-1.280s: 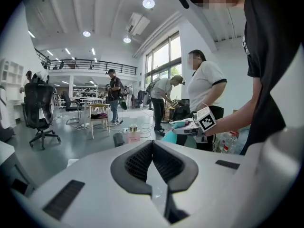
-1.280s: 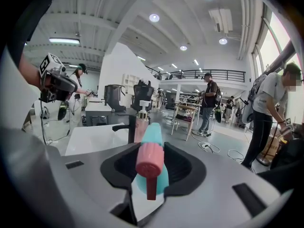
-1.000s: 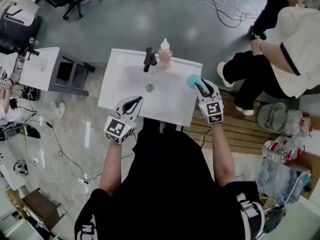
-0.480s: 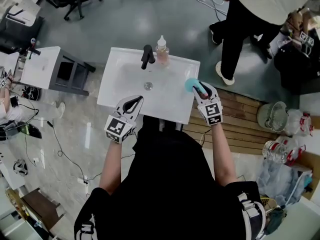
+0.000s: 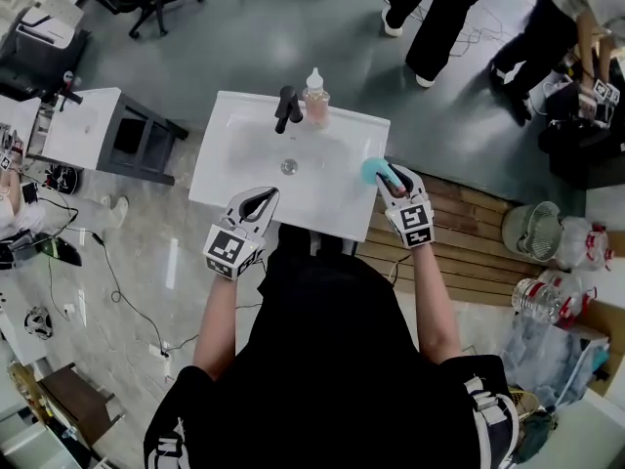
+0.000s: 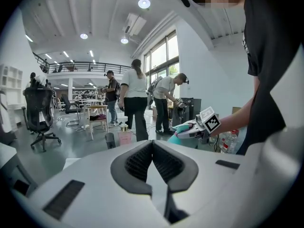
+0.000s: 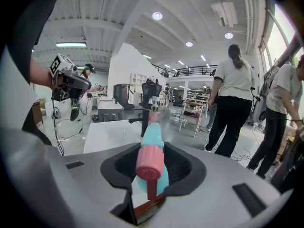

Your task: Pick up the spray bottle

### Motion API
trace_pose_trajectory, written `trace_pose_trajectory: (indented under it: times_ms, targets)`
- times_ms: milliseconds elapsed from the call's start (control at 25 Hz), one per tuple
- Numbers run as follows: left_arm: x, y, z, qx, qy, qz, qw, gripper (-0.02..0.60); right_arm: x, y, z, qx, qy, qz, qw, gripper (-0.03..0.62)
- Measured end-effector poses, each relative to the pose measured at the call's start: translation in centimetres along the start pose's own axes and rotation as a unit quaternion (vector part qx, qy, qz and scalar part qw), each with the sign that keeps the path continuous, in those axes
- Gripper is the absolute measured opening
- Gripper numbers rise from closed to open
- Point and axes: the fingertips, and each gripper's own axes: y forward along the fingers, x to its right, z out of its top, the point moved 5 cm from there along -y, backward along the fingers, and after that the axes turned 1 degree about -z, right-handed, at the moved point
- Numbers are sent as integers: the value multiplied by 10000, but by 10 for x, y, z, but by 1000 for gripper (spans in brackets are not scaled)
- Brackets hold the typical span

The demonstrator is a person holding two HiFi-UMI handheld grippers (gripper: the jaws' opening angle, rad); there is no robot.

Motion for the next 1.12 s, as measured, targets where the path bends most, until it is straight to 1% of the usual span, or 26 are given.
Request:
trace_pose_trajectory:
  times_ms: [480, 880, 1120]
  targets:
    - [7, 4, 4, -43, -3, 79, 10000, 21, 5, -2, -3, 3, 51, 90, 9999, 149]
    - [4, 13, 3, -74, -51, 70, 9999, 21, 14, -1, -6, 90, 288, -68, 9995, 149]
    - [5, 18, 4, -71, -48, 21, 10000, 21, 16, -2, -8, 54, 309, -73, 9995, 149]
